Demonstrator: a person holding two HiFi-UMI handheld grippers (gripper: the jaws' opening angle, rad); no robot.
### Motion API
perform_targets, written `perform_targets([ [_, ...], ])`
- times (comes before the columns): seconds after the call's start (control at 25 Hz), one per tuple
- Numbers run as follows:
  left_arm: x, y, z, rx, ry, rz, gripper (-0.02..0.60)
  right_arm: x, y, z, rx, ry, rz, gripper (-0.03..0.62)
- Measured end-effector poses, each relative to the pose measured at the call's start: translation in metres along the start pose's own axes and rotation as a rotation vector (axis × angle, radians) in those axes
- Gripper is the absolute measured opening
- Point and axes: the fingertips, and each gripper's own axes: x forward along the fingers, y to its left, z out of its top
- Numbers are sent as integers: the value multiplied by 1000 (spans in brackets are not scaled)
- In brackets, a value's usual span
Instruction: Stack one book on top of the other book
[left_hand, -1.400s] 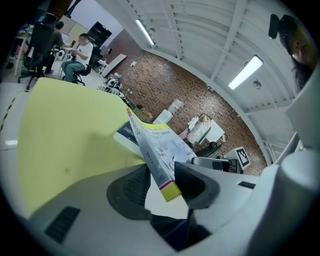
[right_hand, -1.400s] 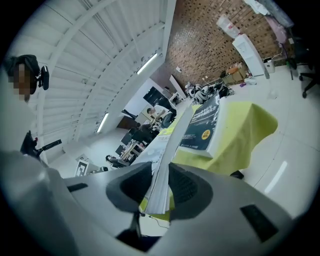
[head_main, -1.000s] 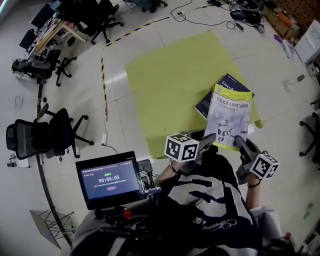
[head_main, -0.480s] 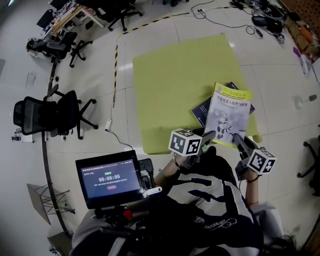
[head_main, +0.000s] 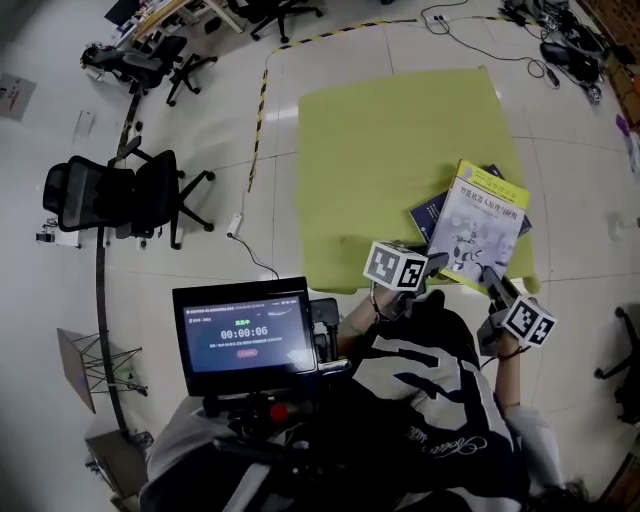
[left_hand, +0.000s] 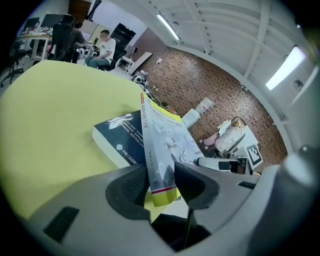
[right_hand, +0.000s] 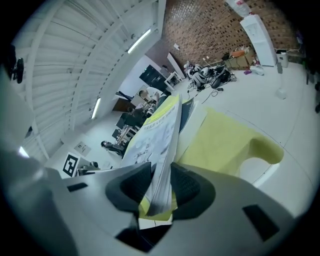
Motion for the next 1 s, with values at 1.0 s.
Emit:
perform_targets([
  [1.0,-201,36,-53,217,-90,-108,152,-40,152,-131,-6,-430,-224,127],
])
